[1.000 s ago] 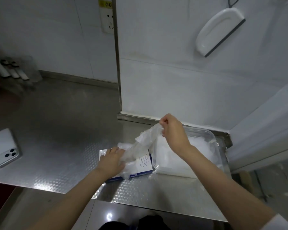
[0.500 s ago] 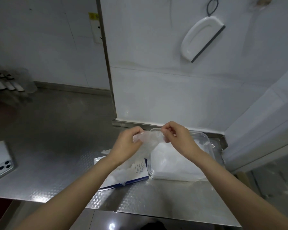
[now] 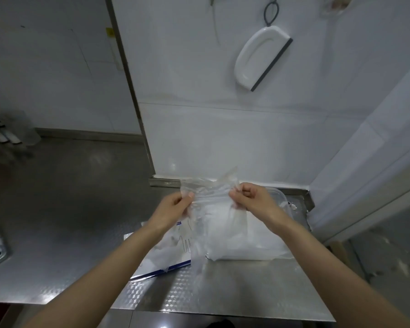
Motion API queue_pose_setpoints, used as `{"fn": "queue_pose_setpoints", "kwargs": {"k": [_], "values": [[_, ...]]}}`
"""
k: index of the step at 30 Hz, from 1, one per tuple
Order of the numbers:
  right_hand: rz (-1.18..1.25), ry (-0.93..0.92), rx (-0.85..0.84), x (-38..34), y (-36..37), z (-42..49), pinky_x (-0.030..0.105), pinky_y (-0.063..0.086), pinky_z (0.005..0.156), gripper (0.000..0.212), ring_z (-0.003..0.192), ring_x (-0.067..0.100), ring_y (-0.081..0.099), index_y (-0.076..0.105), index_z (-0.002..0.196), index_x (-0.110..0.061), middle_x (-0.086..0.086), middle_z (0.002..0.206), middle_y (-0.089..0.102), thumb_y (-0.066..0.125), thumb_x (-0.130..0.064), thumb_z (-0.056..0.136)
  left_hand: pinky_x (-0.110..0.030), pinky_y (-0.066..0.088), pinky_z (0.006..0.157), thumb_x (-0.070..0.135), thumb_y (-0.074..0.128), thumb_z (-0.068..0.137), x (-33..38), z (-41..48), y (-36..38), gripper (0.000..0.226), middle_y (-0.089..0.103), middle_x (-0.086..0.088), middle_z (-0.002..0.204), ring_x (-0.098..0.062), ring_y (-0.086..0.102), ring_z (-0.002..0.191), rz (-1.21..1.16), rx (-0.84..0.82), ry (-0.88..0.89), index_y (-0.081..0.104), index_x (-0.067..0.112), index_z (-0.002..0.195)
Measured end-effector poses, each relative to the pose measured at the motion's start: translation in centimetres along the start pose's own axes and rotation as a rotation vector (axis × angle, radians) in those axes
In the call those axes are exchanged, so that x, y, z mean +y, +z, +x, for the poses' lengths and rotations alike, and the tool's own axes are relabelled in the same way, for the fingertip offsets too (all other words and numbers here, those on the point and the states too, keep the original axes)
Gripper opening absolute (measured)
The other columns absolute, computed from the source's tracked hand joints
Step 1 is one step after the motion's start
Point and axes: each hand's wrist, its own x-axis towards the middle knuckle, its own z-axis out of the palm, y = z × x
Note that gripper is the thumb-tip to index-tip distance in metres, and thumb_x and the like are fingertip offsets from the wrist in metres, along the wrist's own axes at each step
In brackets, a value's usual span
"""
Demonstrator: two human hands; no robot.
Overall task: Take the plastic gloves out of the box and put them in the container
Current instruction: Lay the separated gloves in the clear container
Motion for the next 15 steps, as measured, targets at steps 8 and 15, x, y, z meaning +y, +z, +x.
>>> {"fn": "queue_pose_setpoints", "kwargs": {"k": [8,15], "values": [[-0.196,-0.036,-0.036,-1.5,-1.9,-0.1,0.014,0.052,0.055,0.017,0.050,-0.005,0.052,0.057,0.073,-0.010,0.002,0.065,0.052,0.064,-0.002,0.086,-0.019,0.031,0.098,0.030,0.074,0.079,2.7,1.4,0.7,0.077,0.034,0.014,0.130,-0.003,0.035,0.124,0.192,-0.126,0.128,0.030,0.019,0.141],[-0.376,0.035,-0.233,-2.0,-3.7,0.1,0.016,0.050,0.054,0.013,0.052,0.002,0.055,0.065,0.081,-0.009,0.001,0.066,0.059,0.074,0.000,0.077,-0.036,0.052,0.086,0.009,0.072,0.082,4.2,3.9,2.9,0.007,0.073,-0.008,0.087,-0.015,0.067,0.080,0.243,-0.270,0.261,0.071,0.016,0.084]]}}
